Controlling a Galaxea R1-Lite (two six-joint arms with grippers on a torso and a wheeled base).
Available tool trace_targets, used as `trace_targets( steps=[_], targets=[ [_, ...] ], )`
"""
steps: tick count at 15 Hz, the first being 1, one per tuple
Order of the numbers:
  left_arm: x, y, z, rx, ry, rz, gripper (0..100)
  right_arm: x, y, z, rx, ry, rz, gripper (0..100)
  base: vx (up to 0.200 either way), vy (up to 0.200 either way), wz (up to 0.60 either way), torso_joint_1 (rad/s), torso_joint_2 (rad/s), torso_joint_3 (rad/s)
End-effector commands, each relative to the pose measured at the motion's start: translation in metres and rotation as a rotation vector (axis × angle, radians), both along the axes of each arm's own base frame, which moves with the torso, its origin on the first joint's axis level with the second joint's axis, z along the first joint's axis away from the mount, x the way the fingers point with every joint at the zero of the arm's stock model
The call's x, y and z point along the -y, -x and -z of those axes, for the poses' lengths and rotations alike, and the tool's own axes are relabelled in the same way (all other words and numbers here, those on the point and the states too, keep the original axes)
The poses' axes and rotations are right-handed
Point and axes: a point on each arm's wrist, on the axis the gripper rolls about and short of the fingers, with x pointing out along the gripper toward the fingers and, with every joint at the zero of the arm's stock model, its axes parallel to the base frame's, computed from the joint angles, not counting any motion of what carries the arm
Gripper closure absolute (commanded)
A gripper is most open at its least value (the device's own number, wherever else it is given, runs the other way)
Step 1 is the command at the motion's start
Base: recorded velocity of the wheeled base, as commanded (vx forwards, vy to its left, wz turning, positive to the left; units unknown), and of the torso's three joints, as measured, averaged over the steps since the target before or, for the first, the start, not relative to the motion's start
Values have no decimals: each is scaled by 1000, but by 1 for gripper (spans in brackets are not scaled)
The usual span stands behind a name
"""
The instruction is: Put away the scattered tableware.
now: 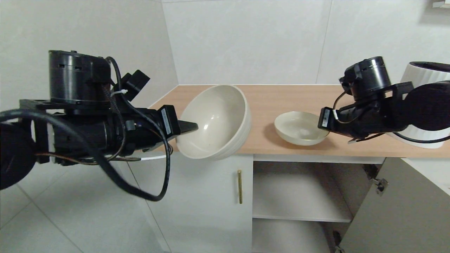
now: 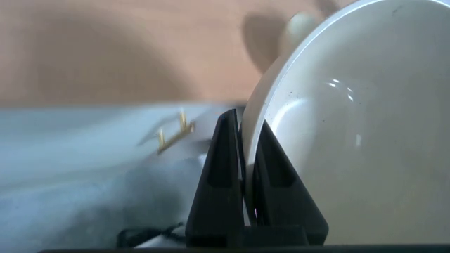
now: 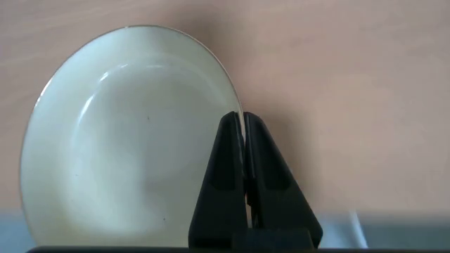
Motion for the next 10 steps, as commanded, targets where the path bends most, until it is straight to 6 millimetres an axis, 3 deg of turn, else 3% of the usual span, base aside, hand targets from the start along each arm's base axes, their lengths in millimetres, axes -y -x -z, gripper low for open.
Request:
trace_targets(
  steps=[1, 3, 4, 5, 10],
  targets=[
    [-12, 29, 0, 24, -15, 35, 100, 23, 63, -39, 29, -71, -93, 100, 0, 0, 0, 0, 0, 0],
    [-19, 44, 6, 23, -32, 44, 100, 35, 98, -46, -36, -104, -192, 100, 0, 0, 0, 0, 0, 0],
    [-19, 44, 6, 23, -32, 44, 100, 35, 98, -46, -36, -104, -192, 100, 0, 0, 0, 0, 0, 0],
    [-25, 57, 13, 8, -39, 44, 100, 40, 114, -39, -80, -79, -273, 100, 0, 0, 0, 0, 0, 0],
    [-24, 63, 33, -54, -67, 61, 100, 41, 118, -12, -165, -12, -294, 100, 0, 0, 0, 0, 0, 0]
  ],
)
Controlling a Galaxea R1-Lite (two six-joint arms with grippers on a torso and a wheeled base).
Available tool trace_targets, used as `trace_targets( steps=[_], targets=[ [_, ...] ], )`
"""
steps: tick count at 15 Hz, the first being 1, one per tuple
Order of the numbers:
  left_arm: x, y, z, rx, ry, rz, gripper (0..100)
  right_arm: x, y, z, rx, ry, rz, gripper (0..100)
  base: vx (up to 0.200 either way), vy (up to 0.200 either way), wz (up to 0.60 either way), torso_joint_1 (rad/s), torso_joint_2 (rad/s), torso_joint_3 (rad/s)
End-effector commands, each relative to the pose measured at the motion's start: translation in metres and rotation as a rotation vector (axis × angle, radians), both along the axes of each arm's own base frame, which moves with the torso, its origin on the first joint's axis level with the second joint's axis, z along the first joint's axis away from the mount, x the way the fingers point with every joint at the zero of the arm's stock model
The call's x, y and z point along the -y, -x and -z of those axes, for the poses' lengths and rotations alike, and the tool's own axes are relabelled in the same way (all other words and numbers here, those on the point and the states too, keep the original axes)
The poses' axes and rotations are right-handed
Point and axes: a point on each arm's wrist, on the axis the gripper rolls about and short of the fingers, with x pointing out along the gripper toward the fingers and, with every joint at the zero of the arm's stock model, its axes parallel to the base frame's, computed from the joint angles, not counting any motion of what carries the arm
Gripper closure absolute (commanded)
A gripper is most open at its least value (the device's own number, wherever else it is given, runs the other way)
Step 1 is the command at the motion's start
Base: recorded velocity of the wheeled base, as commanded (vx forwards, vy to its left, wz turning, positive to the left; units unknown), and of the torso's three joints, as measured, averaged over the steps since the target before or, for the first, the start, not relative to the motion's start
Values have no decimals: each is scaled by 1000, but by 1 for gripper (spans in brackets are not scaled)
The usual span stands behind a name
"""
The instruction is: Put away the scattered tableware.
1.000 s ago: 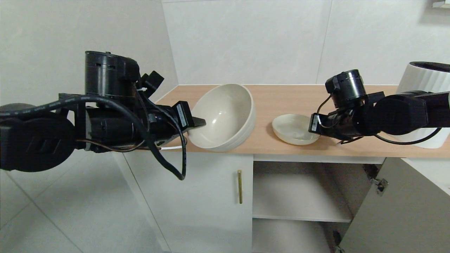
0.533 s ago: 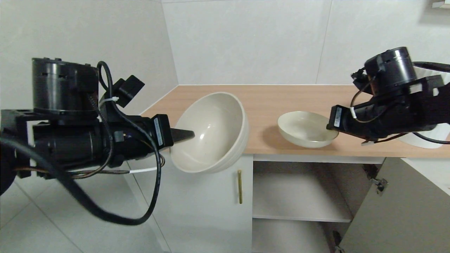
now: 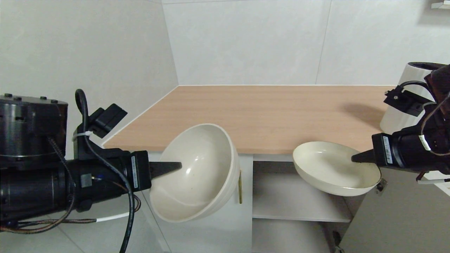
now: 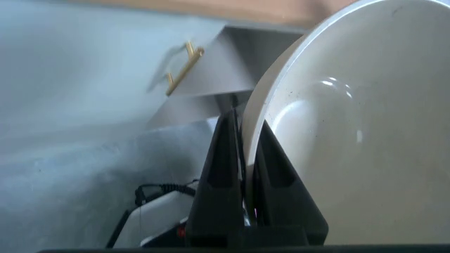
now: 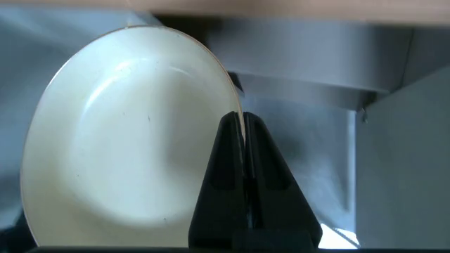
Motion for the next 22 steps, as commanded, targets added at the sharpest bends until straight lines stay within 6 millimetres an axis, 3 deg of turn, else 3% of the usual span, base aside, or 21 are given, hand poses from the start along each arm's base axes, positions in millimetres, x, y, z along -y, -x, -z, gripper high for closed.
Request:
trace_targets(
  steps=[1, 5, 13, 22],
  targets=[
    [1, 0, 5, -19, -8, 5, 100, 2, 4, 3, -5, 6, -2, 100, 0, 0, 0, 0, 0, 0],
    [4, -4, 10, -37, -19, 10, 100, -2, -3, 8, -22, 15, -3, 100, -150, 0, 0, 5, 3, 2],
    [6, -7, 14, -54, -27, 10, 100, -9, -24, 21, -24, 38, 19, 100, 0, 0, 0, 0, 0, 0],
    [8, -12, 20, -77, -39, 10, 100, -32, -45, 80, -174, 164, -75, 100, 0, 0, 0, 6, 0, 0]
  ],
)
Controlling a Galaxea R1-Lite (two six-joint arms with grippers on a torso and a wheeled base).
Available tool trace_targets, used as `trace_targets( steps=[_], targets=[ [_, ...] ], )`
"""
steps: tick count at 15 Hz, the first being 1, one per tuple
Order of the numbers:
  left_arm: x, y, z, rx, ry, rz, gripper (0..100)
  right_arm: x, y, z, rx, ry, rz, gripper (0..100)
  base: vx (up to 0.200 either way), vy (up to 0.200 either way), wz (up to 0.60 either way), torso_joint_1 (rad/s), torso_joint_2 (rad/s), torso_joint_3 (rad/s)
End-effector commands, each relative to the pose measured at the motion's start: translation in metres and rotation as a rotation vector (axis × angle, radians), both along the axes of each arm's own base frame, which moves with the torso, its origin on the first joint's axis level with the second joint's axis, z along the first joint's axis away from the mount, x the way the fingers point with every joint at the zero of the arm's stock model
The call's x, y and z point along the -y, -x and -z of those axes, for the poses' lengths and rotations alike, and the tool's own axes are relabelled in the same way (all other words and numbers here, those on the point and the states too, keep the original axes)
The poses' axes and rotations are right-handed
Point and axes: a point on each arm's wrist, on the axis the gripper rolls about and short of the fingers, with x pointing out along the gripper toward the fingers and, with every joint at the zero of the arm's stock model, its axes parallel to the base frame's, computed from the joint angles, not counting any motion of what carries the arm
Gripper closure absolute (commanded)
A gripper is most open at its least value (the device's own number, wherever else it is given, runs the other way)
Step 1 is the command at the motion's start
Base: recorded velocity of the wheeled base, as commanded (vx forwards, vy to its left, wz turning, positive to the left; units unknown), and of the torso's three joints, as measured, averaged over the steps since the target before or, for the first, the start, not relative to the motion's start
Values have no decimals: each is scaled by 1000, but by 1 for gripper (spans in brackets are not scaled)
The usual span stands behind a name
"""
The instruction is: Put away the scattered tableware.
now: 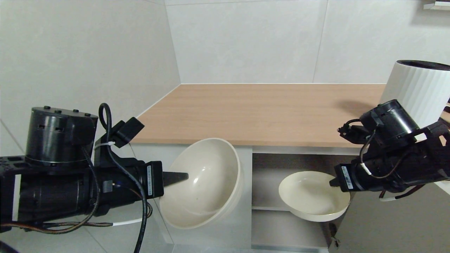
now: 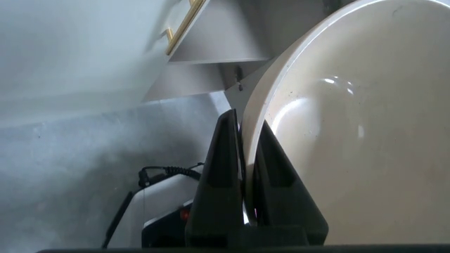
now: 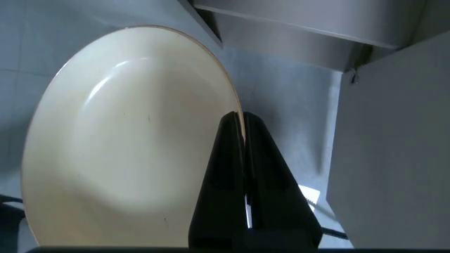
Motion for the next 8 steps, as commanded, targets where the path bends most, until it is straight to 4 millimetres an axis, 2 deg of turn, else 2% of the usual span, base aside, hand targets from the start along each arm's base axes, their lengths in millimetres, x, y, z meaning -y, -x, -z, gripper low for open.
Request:
trace_targets(
  steps=[1, 3, 8],
  targets=[
    [0, -1, 1, -4, -1, 0, 100, -6, -9, 18, -41, 20, -2, 100, 0, 0, 0, 0, 0, 0],
    [1, -2, 3, -11, -5, 0, 100, -8, -14, 26, -56, 28, 0, 100, 0, 0, 0, -21, 67, 40],
    [1, -2, 4, -15, -7, 1, 100, -10, -18, 31, -59, 38, 7, 100, 0, 0, 0, -132, 388, 253]
  ],
)
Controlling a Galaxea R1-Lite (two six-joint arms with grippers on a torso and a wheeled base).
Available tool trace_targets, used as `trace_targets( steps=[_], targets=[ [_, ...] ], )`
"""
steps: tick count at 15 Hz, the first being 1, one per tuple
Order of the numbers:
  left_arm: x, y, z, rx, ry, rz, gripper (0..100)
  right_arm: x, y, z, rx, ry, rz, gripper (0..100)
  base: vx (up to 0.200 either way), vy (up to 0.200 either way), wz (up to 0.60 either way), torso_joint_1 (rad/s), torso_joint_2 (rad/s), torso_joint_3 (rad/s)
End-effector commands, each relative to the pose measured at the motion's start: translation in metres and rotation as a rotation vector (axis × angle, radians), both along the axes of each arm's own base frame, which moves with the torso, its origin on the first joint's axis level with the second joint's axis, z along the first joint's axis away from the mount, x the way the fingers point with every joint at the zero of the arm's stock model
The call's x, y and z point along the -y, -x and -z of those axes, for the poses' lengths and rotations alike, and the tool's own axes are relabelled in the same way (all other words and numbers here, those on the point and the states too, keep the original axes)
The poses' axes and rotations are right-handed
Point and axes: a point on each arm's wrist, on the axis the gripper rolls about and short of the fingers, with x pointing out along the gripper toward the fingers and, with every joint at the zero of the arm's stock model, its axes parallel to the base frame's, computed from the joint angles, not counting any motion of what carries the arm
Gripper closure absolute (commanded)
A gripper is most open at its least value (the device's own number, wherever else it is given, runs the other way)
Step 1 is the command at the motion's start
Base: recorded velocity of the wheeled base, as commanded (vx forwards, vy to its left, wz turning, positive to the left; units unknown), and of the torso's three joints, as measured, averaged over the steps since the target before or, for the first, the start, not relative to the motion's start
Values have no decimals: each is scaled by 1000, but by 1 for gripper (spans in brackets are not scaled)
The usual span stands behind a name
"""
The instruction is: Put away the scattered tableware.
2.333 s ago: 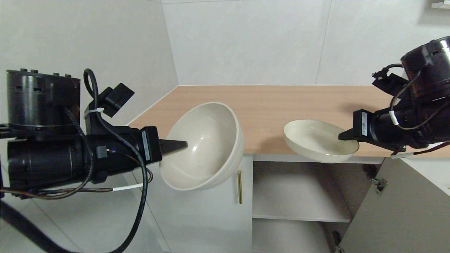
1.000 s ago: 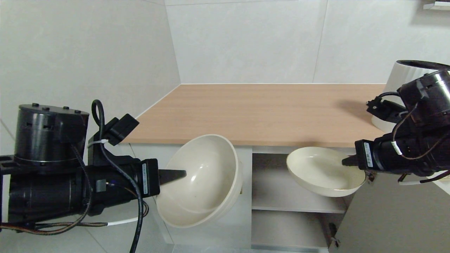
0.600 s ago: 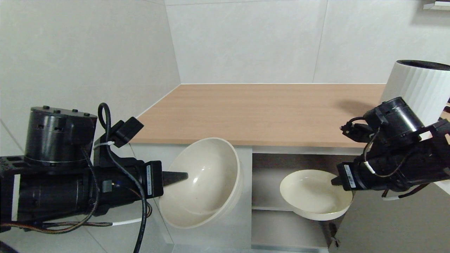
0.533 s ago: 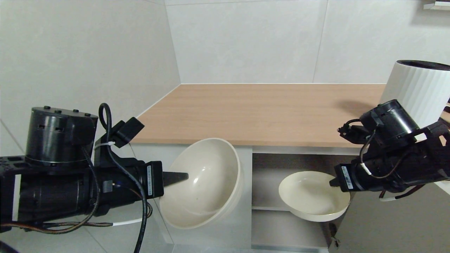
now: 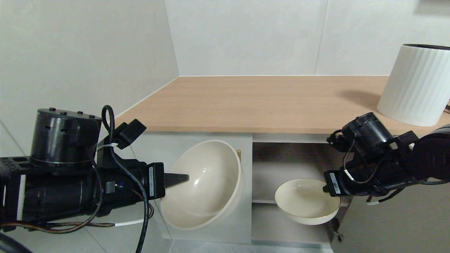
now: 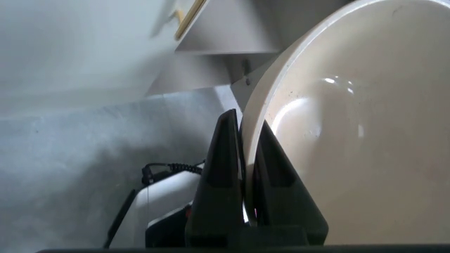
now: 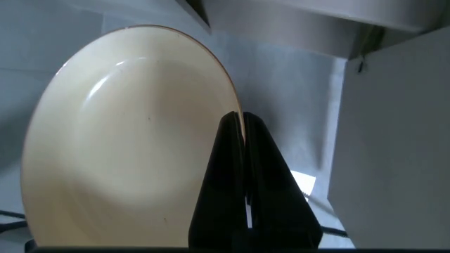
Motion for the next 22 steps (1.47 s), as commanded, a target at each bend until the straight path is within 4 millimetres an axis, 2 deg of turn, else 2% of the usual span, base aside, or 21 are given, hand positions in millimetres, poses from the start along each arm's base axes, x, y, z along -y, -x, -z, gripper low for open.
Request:
trace_targets(
  steps=[1, 8, 12, 13, 15, 17, 18, 22],
  targets=[
    [0, -1, 1, -4, -1, -1, 100, -1, -2, 4, -9, 5, -1, 100, 0, 0, 0, -139, 432, 305],
    [0, -1, 1, -3, -1, -1, 100, -3, -1, 5, -10, 3, -8, 100, 0, 0, 0, -91, 382, 281],
    [1, -1, 1, -4, -1, 1, 100, -14, -2, 23, -17, 7, -42, 100, 0, 0, 0, -11, 37, 22],
    [1, -2, 2, -8, -3, -1, 100, -23, -5, 50, -6, 7, -66, 100, 0, 0, 0, 0, 0, 0],
    [1, -2, 2, -8, -3, -1, 100, -31, -20, 83, 8, -2, -61, 100, 0, 0, 0, 0, 0, 0],
    [1, -2, 2, -8, -3, -1, 100, -36, -33, 103, 33, -8, -37, 100, 0, 0, 0, 0, 0, 0],
    [1, -2, 3, -11, -5, -1, 100, -36, -46, 120, 55, -15, 25, 100, 0, 0, 0, 0, 0, 0],
    [1, -3, 3, -14, -6, -1, 100, -32, -74, 146, 196, -17, 156, 100, 0, 0, 0, 0, 0, 0]
  ],
)
